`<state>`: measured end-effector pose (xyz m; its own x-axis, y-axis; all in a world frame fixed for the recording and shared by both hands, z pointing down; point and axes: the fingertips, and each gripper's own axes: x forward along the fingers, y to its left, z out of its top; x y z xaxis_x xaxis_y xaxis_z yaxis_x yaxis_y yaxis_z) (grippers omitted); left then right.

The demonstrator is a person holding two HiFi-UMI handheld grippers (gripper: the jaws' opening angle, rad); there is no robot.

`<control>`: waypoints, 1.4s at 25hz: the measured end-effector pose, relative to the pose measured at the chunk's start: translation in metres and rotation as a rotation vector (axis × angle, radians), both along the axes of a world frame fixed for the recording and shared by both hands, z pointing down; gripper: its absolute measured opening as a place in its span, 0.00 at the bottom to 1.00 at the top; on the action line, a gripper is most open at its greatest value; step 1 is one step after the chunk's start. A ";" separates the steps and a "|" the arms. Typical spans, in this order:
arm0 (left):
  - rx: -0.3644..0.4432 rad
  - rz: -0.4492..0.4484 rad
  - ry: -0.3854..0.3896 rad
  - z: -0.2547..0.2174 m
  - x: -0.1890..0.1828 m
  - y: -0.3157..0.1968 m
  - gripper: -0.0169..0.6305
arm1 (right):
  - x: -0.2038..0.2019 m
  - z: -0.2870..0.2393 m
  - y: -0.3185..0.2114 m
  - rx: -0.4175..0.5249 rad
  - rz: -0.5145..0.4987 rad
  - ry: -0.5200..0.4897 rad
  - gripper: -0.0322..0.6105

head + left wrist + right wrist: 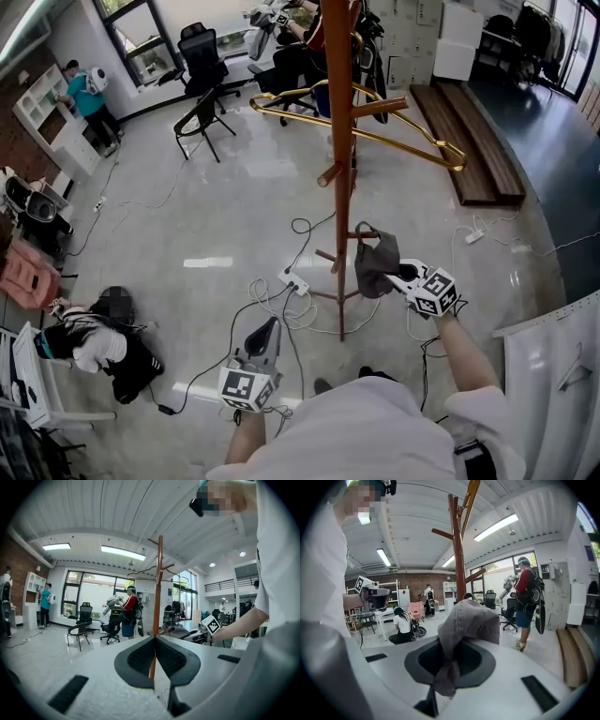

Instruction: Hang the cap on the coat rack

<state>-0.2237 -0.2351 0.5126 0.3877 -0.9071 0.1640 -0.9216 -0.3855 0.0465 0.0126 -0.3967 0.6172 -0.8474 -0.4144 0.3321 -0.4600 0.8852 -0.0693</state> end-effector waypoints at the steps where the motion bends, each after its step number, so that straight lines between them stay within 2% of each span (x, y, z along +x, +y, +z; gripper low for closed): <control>1: -0.001 -0.002 0.001 -0.001 -0.001 0.000 0.04 | -0.002 0.001 -0.002 -0.007 -0.001 0.000 0.11; 12: -0.008 -0.026 0.000 -0.002 -0.003 -0.002 0.04 | -0.018 0.024 -0.019 -0.053 -0.022 0.015 0.11; 23: -0.017 -0.030 -0.004 -0.001 -0.005 -0.002 0.04 | -0.025 0.056 -0.029 -0.117 0.027 0.017 0.11; 35: -0.019 -0.024 -0.005 0.000 -0.005 0.002 0.04 | -0.029 0.082 -0.048 -0.130 0.109 0.078 0.11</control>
<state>-0.2291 -0.2332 0.5126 0.3646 -0.9129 0.1834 -0.9309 -0.3620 0.0488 -0.0167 -0.4442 0.6994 -0.7695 -0.4517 0.4514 -0.5612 0.8157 -0.1405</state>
